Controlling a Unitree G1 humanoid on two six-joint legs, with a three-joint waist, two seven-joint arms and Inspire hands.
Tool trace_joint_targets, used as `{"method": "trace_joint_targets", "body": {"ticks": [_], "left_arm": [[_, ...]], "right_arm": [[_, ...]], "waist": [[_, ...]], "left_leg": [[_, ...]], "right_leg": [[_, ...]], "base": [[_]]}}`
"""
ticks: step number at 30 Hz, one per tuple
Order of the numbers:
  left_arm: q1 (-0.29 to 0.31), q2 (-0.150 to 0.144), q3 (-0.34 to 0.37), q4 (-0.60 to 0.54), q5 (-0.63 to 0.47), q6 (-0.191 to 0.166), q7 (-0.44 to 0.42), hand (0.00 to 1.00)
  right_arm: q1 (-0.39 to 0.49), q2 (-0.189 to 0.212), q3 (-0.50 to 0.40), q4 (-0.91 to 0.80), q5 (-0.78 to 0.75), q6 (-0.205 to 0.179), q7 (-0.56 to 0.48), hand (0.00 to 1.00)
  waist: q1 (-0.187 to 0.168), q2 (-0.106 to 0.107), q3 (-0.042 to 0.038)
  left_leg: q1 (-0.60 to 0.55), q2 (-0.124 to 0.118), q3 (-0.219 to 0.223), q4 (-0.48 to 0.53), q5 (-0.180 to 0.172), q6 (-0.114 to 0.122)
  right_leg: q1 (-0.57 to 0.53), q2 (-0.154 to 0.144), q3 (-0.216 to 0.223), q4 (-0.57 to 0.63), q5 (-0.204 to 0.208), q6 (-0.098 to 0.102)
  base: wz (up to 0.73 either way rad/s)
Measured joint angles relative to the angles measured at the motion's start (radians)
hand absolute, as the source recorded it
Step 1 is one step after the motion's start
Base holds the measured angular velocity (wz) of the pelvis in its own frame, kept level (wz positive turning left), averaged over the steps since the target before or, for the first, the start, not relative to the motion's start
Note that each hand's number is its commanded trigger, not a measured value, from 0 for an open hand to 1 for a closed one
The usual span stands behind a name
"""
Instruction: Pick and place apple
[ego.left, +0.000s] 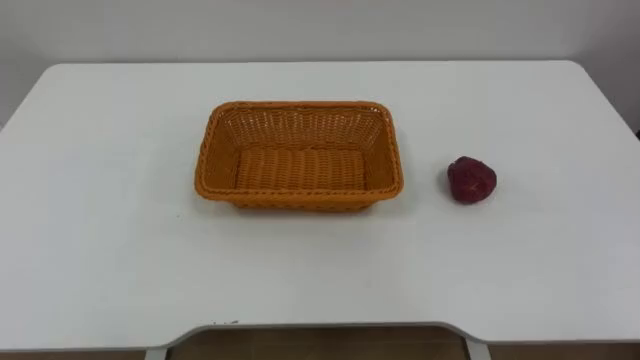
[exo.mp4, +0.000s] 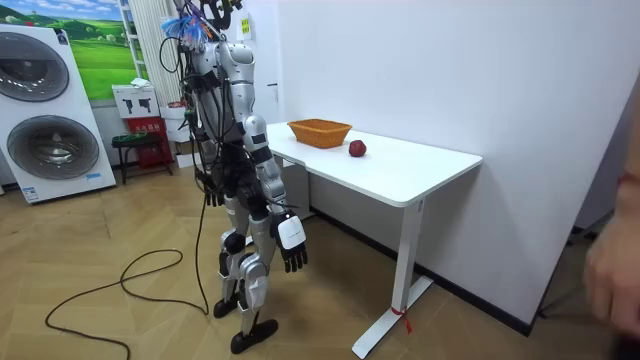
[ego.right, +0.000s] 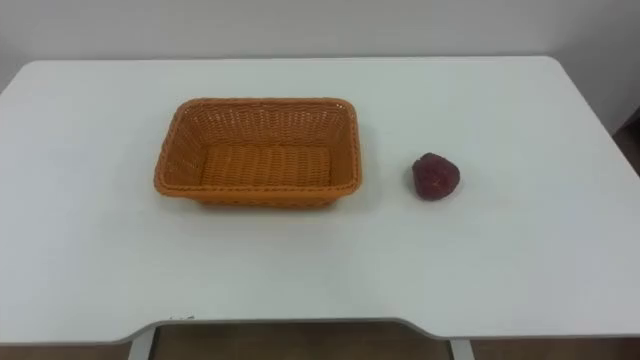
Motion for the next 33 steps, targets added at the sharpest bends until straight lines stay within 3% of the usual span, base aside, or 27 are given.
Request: {"method": "trace_joint_targets", "body": {"ticks": [6, 10, 15, 17, 20, 25, 29, 33], "left_arm": [[0.0, 0.0, -0.001, 0.0, 0.0, 0.001, 0.002, 0.0], [0.0, -0.001, -0.007, 0.0, 0.001, 0.001, 0.019, 0.0], [0.005, -0.001, 0.017, 0.0, 0.0, -0.019, 0.052, 0.0], [0.009, -0.001, 0.047, -0.001, -0.001, -0.037, 0.063, 0.0], [0.012, 0.006, 0.079, -0.002, -0.012, -0.069, 0.072, 0.0], [0.016, 0.01, 0.092, -0.012, -0.029, -0.105, 0.098, 0.0], [0.025, 0.01, 0.09, -0.01, -0.026, -0.115, 0.118, 0.0], [0.032, 0.009, 0.082, -0.011, -0.028, -0.116, 0.13, 0.0]], "right_arm": [[-0.001, 0.0, 0.0, 0.0, 0.023, 0.001, -0.006, 0.0], [-0.001, 0.004, -0.012, -0.006, 0.269, -0.001, -0.043, 0.0], [0.0, 0.009, -0.166, -0.064, 0.546, -0.014, -0.127, 0.0], [0.001, 0.007, -0.243, -0.163, 0.725, -0.035, -0.186, 0.0], [-0.003, 0.006, -0.334, -0.311, 0.837, -0.057, -0.271, 0.0], [0.004, 0.005, -0.368, -0.666, 0.819, -0.121, -0.464, 0.0], [0.01, 0.006, -0.36, -0.802, 0.65, -0.122, -0.643, 0.0], [0.051, 0.011, -0.354, -0.981, 0.512, -0.122, -0.735, 0.0]], "waist": [[0.002, 0.001, 0.0], [0.002, 0.002, 0.0001], [-0.013, 0.008, -0.0016], [-0.032, 0.015, 0.0018], [-0.057, 0.018, 0.0013], [-0.065, 0.013, -0.0006], [-0.056, 0.006, -0.0016], [-0.055, 0.008, -0.0026]], "left_leg": [[0.0, 0.0, -0.001, 0.0, 0.0, 0.0], [-0.002, 0.001, -0.002, 0.001, 0.0, 0.0], [-0.001, 0.0, -0.001, 0.011, 0.0, 0.001], [-0.001, -0.001, -0.001, 0.011, -0.001, 0.001], [-0.002, -0.001, 0.002, 0.011, -0.001, 0.002], [-0.023, -0.002, 0.012, 0.012, 0.001, 0.005], [-0.027, -0.003, 0.02, 0.005, 0.003, 0.007], [-0.024, -0.003, 0.031, -0.003, 0.004, 0.008]], "right_leg": [[0.0, 0.0, -0.001, 0.002, 0.0, 0.0], [0.004, 0.002, -0.002, 0.003, 0.0, 0.0], [0.01, 0.0, -0.003, 0.007, 0.001, -0.001], [0.008, 0.0, -0.001, 0.008, 0.001, 0.0], [0.003, -0.001, 0.0, 0.006, 0.0, 0.001], [-0.035, -0.002, 0.01, 0.024, -0.003, 0.002], [-0.051, -0.002, 0.016, 0.04, -0.004, 0.003], [-0.057, -0.003, 0.029, 0.041, -0.003, 0.004]], "base": [[0.0], [0.0], [0.0], [0.0], [0.0], [-0.07], [-0.1], [-0.13]]}}
